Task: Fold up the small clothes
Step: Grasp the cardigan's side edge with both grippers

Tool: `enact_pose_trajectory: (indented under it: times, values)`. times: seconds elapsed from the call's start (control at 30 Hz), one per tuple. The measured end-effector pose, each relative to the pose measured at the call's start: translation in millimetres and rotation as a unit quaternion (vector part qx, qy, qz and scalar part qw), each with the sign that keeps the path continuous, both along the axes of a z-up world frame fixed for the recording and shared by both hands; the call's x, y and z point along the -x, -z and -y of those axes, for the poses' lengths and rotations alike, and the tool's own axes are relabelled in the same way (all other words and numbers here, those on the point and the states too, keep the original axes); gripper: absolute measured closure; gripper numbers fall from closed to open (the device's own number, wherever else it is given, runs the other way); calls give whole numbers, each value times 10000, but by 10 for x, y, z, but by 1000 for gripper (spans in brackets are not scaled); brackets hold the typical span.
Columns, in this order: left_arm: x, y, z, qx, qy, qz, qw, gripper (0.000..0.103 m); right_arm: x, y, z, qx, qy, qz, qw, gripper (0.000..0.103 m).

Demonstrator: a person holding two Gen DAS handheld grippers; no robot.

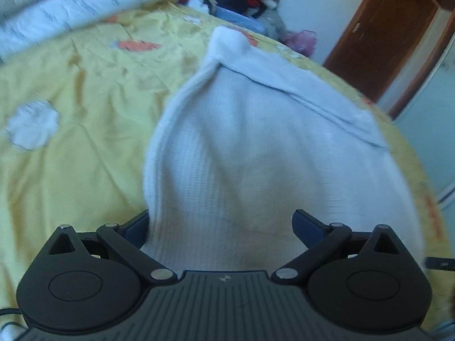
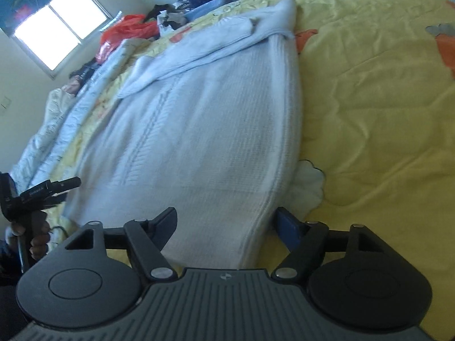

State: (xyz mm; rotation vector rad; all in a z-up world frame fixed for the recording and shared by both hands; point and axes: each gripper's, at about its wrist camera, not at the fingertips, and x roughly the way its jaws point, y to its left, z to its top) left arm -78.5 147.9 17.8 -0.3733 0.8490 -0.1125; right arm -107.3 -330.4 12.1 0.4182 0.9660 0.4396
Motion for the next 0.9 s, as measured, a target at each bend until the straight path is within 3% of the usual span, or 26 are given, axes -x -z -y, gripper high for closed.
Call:
enact_pose_trajectory:
  times: [0.03, 0.1, 0.17, 0.2, 0.33, 0.4, 0.5, 0.57, 0.73, 0.9]
  values:
    - [-20, 2, -2, 7, 1, 0, 10000, 7, -13, 8, 11, -58, 1, -26, 10000, 41]
    - [-37, -10, -26, -141, -7, -25, 9999, 31, -55, 15, 70, -100, 47, -149, 9998, 73]
    - [-54, -16, -80, -154, 17, -97, 9998, 39, -54, 50, 149, -178, 135, -235, 9995, 81]
    - [-53, -19, -101, -158, 27, -123, 9998, 45, -49, 73, 195, -324, 176, -275, 9989, 81]
    - [-45, -24, -156, -58, 130, -215, 9997, 45, -60, 137, 253, -674, 318, -400, 9964, 78]
    - [-50, -24, -176, 26, 208, -266, 9994, 45, -101, 179, 266, -907, 378, -516, 9938, 71]
    - [-66, -19, -241, 284, 243, -367, 9986, 47, -110, 243, 252, -1250, 331, -646, 9895, 71]
    - [-74, -8, -307, 373, 182, -437, 9982, 59, -122, 276, 236, -1410, 269, -692, 9872, 71]
    - [-89, 57, -600, 1260, 230, -802, 9885, 62, -147, 313, 283, -1626, 291, -815, 9829, 73]
    - [-86, 87, -631, 1468, 252, -841, 9853, 62, -214, 379, 307, -2057, 371, -960, 9732, 63]
